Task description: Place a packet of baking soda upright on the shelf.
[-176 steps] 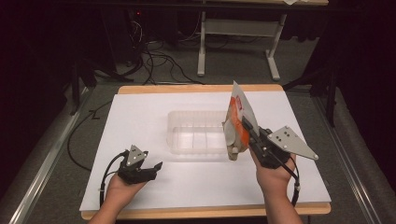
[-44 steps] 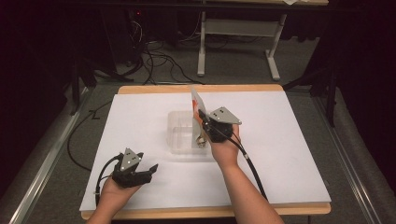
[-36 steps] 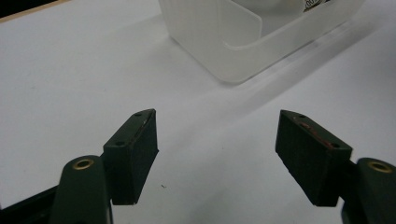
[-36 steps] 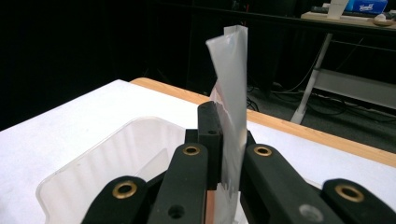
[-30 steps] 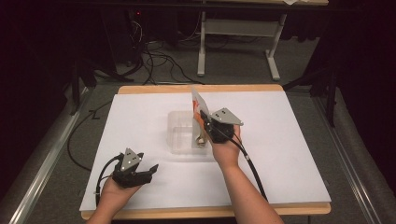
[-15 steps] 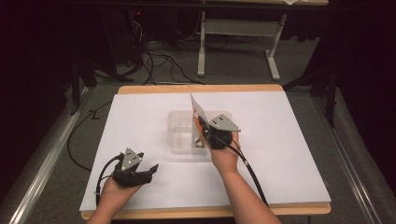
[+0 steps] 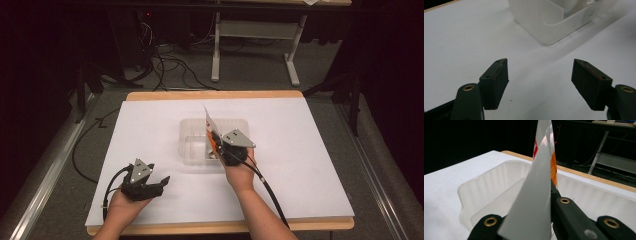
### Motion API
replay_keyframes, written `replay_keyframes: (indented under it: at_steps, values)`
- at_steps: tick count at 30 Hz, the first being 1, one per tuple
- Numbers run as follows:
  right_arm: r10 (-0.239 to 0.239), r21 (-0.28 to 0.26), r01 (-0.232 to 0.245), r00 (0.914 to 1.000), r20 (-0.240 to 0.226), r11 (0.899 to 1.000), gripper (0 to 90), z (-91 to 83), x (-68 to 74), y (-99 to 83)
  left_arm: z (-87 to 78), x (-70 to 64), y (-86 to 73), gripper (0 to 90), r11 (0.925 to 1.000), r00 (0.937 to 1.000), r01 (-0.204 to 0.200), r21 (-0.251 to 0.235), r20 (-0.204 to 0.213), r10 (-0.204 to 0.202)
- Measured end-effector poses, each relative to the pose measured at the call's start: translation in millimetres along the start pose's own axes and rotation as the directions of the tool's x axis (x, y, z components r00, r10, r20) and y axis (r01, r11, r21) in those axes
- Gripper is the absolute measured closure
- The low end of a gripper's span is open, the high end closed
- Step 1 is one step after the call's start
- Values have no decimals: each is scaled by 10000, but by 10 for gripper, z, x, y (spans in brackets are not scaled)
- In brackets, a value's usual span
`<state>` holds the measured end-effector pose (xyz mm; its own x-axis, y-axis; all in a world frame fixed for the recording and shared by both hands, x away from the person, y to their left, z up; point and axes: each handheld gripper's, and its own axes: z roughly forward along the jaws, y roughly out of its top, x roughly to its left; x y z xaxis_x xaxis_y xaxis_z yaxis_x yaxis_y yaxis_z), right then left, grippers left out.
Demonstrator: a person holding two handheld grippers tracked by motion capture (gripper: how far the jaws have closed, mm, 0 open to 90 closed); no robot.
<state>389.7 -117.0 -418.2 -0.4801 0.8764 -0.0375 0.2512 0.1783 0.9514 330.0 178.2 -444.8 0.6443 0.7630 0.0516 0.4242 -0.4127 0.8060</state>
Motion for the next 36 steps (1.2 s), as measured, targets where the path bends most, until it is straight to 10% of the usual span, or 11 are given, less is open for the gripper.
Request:
replay_keyframes:
  at_steps: [12,22,36]
  values:
    - [-76,7,76,9999,-76,10000,702,-37,-33,116,4,-2,4,301,10000,10000,-20,-19,38,20]
    - [54,431,-34,9989,-465,9991,328,-56,-3,189,13,-12,8,300,10000,10000,-46,-49,77,46]
    - [57,562,-15,9972,-745,9984,290,-395,-77,158,-34,15,-6,297,9998,10000,-72,-171,56,73]
